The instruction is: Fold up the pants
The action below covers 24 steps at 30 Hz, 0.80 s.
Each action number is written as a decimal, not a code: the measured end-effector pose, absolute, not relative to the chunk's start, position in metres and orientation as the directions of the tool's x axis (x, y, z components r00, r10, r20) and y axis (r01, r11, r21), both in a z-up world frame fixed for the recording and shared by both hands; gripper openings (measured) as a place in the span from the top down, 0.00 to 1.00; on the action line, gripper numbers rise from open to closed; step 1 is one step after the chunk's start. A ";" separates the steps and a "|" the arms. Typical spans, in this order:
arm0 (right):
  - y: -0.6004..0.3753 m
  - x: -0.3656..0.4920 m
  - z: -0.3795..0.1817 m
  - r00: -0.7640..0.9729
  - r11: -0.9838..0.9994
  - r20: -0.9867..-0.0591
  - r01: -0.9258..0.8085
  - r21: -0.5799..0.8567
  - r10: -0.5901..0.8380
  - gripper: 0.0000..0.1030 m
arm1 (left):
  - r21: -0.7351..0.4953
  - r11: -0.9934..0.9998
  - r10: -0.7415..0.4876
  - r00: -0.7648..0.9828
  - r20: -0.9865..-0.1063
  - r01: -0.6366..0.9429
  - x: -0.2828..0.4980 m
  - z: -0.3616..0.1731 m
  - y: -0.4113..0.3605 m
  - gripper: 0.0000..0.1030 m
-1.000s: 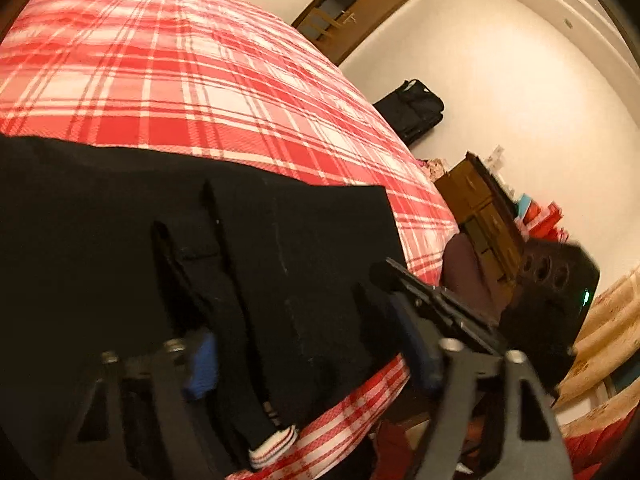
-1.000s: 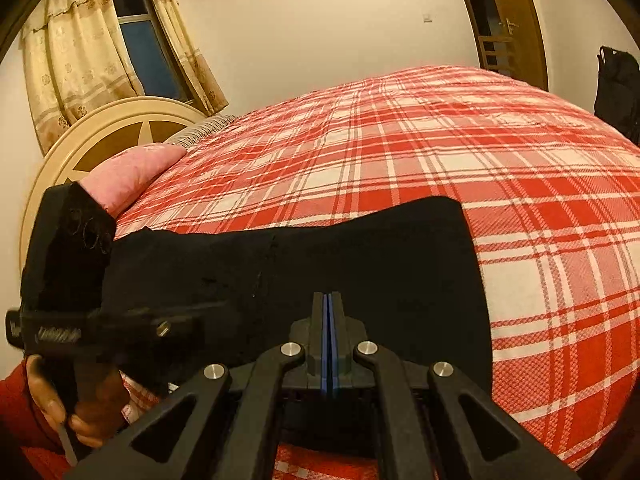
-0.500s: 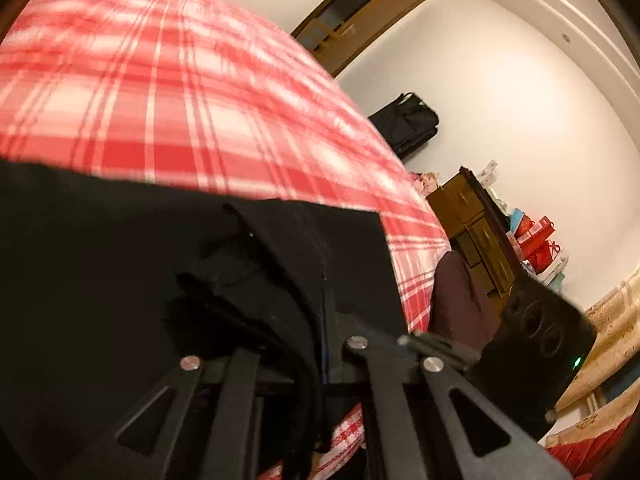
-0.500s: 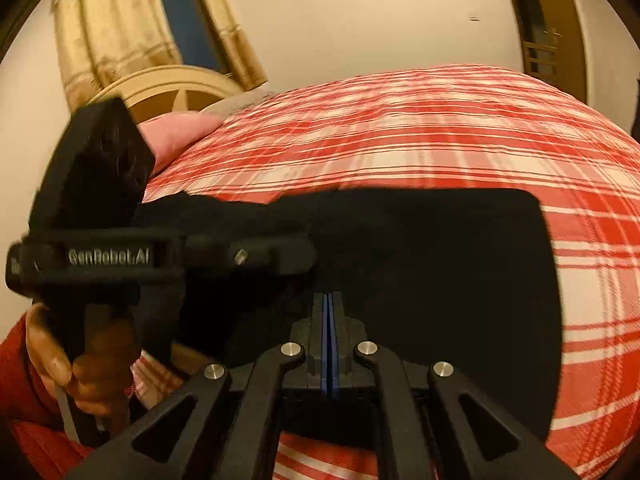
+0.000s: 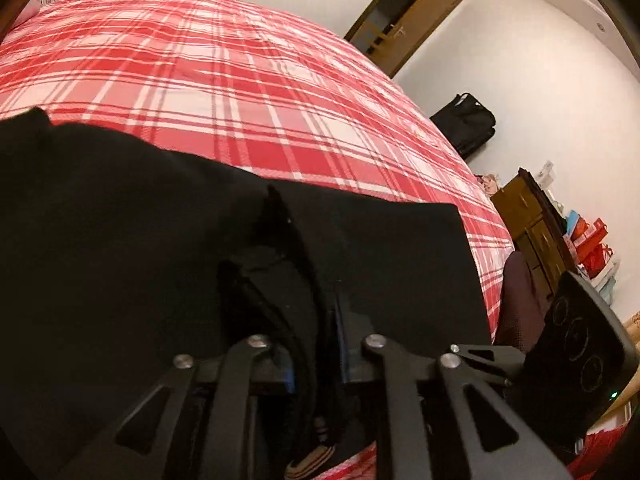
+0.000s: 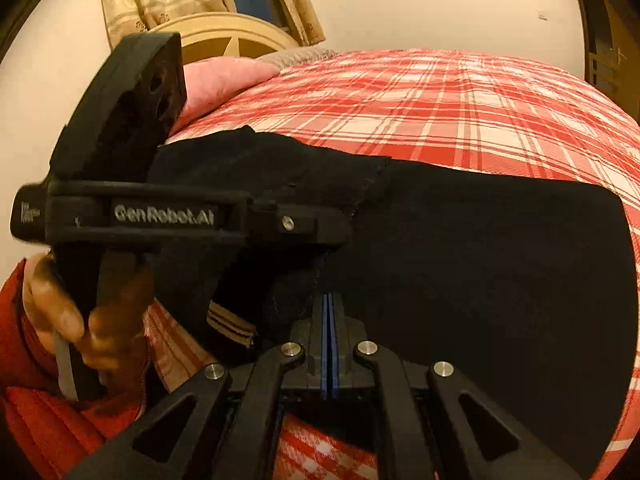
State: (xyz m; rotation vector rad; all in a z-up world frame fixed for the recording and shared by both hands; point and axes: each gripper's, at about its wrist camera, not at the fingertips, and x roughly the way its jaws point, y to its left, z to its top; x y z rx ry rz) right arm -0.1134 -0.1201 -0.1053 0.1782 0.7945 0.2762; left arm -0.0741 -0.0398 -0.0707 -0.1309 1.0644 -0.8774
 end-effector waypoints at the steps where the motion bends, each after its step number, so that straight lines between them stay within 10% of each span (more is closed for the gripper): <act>1: -0.125 -0.117 -0.101 0.670 0.946 -0.672 -0.173 0.273 0.316 0.98 | -0.455 0.684 -0.659 0.215 -0.721 0.570 -0.074 -0.066 -0.038 0.63; 4: -0.157 -0.138 -0.075 0.757 0.946 -0.588 -0.125 0.299 0.286 0.99 | -0.306 0.756 -0.583 0.383 -0.717 0.579 -0.079 -0.041 -0.024 0.41; 10: -0.255 -0.148 -0.050 0.839 0.948 -0.544 0.189 0.257 -0.020 0.99 | -0.236 0.759 -0.586 0.481 -0.652 0.606 -0.077 -0.019 -0.025 0.41; 24: -0.270 -0.098 -0.093 0.760 0.942 -0.646 0.264 0.209 -0.070 0.98 | -0.112 0.792 -0.474 0.488 -0.733 0.600 -0.079 -0.067 -0.064 0.28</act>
